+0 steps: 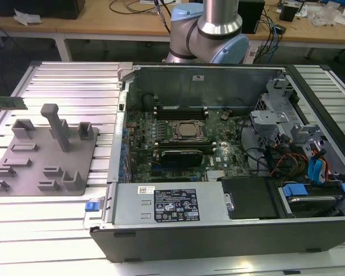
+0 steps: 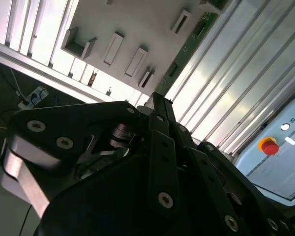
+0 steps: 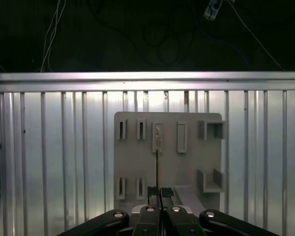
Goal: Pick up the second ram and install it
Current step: 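Pick up the second ram and move it above second insertion slot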
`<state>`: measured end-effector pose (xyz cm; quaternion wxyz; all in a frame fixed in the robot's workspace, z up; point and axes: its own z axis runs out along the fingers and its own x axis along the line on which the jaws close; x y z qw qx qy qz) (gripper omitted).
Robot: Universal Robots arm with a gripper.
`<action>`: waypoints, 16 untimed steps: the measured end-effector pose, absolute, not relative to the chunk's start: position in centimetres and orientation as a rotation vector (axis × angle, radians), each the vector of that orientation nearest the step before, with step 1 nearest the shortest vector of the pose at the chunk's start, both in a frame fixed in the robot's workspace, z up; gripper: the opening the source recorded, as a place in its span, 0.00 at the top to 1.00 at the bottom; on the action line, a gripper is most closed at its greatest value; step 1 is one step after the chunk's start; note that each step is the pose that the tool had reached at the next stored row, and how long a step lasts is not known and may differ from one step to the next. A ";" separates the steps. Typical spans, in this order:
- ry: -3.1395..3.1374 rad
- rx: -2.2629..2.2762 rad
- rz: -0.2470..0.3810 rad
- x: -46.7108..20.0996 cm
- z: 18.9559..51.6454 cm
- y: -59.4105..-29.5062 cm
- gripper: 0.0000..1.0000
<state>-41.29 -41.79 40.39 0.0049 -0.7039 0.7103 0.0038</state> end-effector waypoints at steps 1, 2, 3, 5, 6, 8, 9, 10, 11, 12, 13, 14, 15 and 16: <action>2.225 -2.204 0.012 -41.3 40.7 -41.8 0.91; 2.224 -2.204 0.012 -41.3 40.9 -41.8 0.91; 2.224 -2.204 0.012 -41.3 40.9 -41.8 0.91; 2.225 -2.204 0.012 -41.3 40.9 -41.8 0.91; 2.225 -2.205 0.012 -41.1 41.0 -41.8 0.91; 2.225 -2.204 0.012 -40.6 40.9 -41.8 0.91; 2.225 -2.204 0.012 -40.2 40.9 -41.8 0.91; 2.224 -2.204 0.012 -40.0 40.9 -41.8 0.91; 2.225 -2.204 0.012 -39.7 40.9 -41.8 0.91; 2.224 -2.205 0.012 -39.1 40.9 -41.8 0.91; 2.224 -2.204 0.012 -38.5 40.9 -41.8 0.91; 2.225 -2.204 0.012 -37.8 40.9 -41.8 0.91; 2.225 -2.204 0.012 -37.2 40.9 -41.8 0.91; 2.224 -2.204 0.012 -36.4 40.9 -41.8 0.91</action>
